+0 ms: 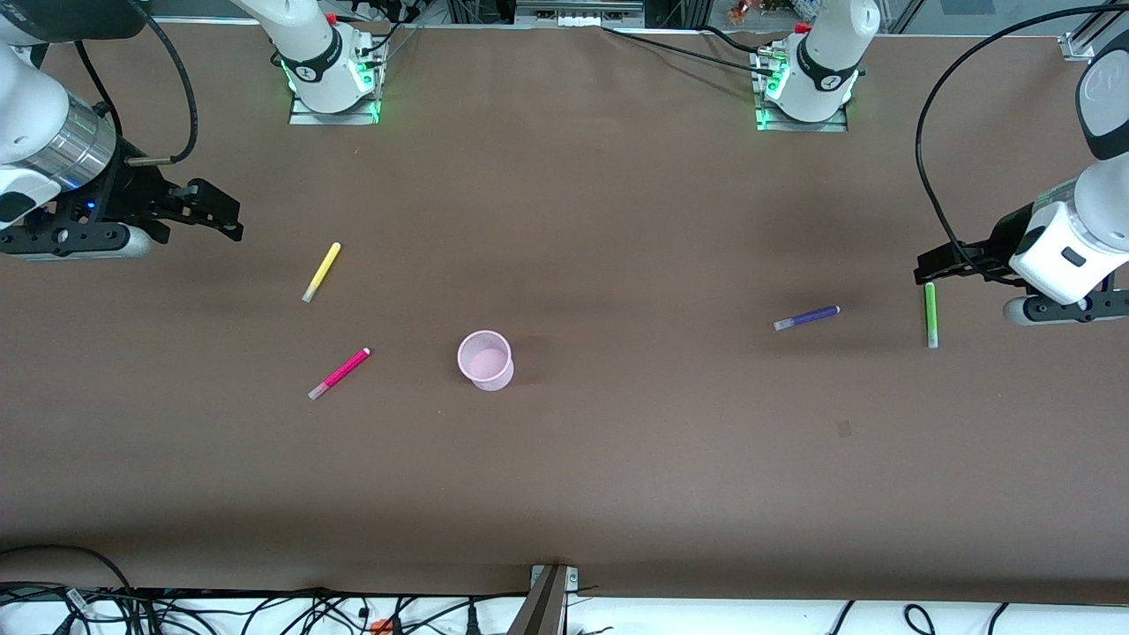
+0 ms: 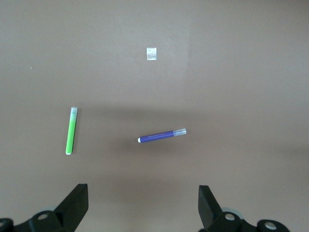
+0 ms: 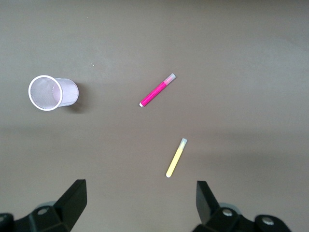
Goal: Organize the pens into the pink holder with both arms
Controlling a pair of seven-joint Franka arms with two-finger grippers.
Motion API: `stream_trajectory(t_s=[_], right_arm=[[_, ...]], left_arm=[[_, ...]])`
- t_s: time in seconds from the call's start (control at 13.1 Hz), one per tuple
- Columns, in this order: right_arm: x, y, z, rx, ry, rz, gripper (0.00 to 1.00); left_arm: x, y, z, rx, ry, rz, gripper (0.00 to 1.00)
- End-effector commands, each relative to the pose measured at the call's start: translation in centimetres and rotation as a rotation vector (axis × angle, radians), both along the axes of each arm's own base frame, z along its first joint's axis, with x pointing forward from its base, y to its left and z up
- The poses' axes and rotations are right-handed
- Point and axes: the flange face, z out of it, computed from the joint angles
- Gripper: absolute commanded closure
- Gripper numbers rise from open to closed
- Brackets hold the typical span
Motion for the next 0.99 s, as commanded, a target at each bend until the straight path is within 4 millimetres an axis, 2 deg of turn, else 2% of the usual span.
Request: stream_trajectory(t_s=[0.0, 0.15, 0.23, 0.38, 0.53, 0.91], right_arm=[[-0.5, 0.4, 0.1, 0.016, -0.004, -0.011, 0.0], [-0.1, 0.7, 1.0, 0.015, -0.024, 0.005, 0.0], [-0.1, 0.9, 1.0, 0.014, -0.027, 0.006, 0.0], [0.1, 0.6, 1.3, 0.019, -0.041, 0.005, 0.0], [1.2, 0.4, 1.1, 0.023, -0.082, -0.004, 0.0], [1.3, -0.2, 2.0, 0.011, -0.11, -0.007, 0.0]], left_arm=[[0.3, 0.1, -0.1, 0.053, -0.002, 0.003, 0.0], [0.3, 0.0, -0.2, 0.062, -0.001, -0.007, 0.0], [0.5, 0.0, -1.0, 0.06, 0.013, -0.007, 0.0], [0.6, 0.1, -1.0, 0.052, 0.013, -0.005, 0.0], [0.7, 0.0, -1.0, 0.05, 0.012, -0.006, 0.0], [1.3, 0.2, -2.7, 0.048, 0.038, -0.008, 0.0]])
